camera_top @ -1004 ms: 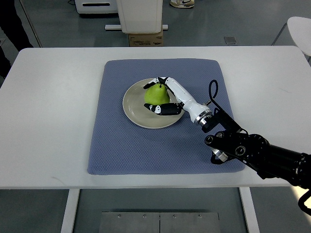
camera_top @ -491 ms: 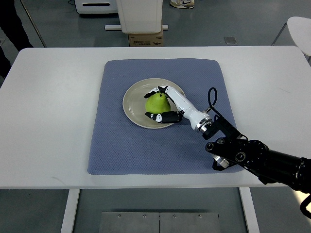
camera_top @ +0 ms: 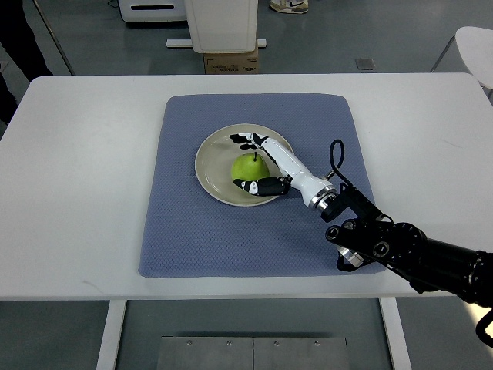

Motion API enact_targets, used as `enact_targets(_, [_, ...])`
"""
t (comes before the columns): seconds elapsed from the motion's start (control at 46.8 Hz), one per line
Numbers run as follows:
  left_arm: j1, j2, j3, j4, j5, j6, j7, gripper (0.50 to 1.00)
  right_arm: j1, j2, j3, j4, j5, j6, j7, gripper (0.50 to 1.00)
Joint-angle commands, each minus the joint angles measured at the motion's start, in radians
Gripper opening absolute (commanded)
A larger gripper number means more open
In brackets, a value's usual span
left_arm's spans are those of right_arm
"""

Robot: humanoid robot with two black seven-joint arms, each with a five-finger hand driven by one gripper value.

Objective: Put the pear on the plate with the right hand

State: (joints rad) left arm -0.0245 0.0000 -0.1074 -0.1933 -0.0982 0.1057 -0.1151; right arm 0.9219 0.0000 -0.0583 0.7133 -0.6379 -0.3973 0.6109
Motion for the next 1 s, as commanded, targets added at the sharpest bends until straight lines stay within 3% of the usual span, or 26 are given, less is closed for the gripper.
enact_targets(0.0, [0.000,0.000,0.000,-0.001,0.000,0.000,0.000,1.000,0.000,0.000,0.002,0.000,0.001,0.000,0.000,0.951])
enact_targets(0.043, [0.000,0.000,0.000,0.000,0.000,0.000,0.000,1.000,0.000,0.000,0.003,-0.001,0.001,0.000,0.000,0.977])
enact_targets(0.192, [0.000,0.000,0.000,0.000,0.000,0.000,0.000,1.000,0.005,0.000,0.002,0.000,0.001,0.000,0.000,0.991])
enact_targets(0.598, [0.000,0.000,0.000,0.000,0.000,0.000,0.000,1.000,0.018,0.000,0.006,0.054,0.003,0.003,0.000,0.993])
enact_targets(0.982, [0.000,0.000,0.000,0.000,0.000,0.000,0.000,1.000,0.014,-0.123,0.009,0.078,0.006,0.009,0.000,0.993])
